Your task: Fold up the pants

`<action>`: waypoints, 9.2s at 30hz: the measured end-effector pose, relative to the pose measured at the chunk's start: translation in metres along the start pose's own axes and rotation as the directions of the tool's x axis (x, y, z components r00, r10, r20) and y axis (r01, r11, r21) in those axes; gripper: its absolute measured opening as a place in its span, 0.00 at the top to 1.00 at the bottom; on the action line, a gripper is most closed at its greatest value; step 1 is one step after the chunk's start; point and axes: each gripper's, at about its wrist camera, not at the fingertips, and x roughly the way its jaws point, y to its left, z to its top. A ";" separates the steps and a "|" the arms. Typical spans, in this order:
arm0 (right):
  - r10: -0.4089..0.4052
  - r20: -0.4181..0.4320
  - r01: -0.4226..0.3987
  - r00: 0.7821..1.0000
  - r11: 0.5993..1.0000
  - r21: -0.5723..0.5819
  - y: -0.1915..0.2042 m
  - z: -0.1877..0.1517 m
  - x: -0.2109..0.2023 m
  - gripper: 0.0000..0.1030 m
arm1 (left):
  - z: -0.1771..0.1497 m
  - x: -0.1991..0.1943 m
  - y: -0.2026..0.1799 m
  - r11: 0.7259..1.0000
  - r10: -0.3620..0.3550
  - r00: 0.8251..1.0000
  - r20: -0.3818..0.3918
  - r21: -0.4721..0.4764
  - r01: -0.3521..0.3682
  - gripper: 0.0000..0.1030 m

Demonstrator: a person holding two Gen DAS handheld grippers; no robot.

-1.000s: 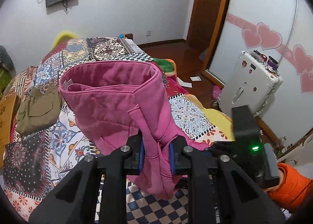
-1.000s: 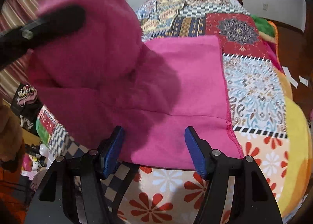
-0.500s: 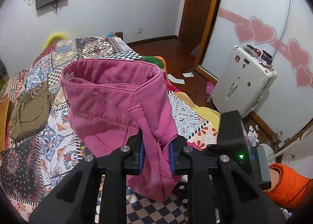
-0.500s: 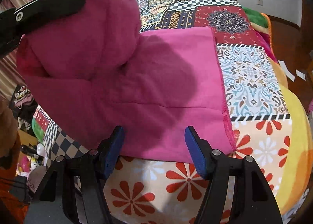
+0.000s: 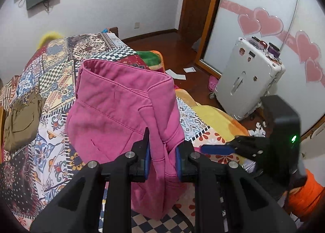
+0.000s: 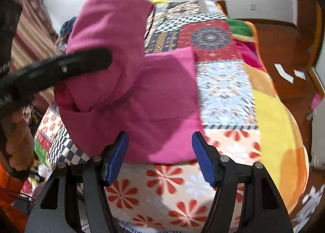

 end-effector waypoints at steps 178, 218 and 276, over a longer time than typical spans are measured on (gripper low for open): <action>-0.109 0.014 0.110 0.994 0.992 -0.067 0.017 0.094 0.069 0.38 | -0.016 0.013 0.222 0.933 0.034 0.997 -0.071 -0.355 -0.057 0.46; -0.045 -0.051 0.038 0.998 0.992 -0.121 0.041 0.048 0.041 0.49 | -0.124 -0.042 0.204 0.938 0.076 0.993 -0.085 -0.332 -0.100 0.46; -0.057 0.103 0.073 0.993 0.984 -0.163 0.059 0.065 0.027 0.50 | -0.067 -0.050 0.167 0.971 0.058 0.998 0.003 -0.231 -0.055 0.94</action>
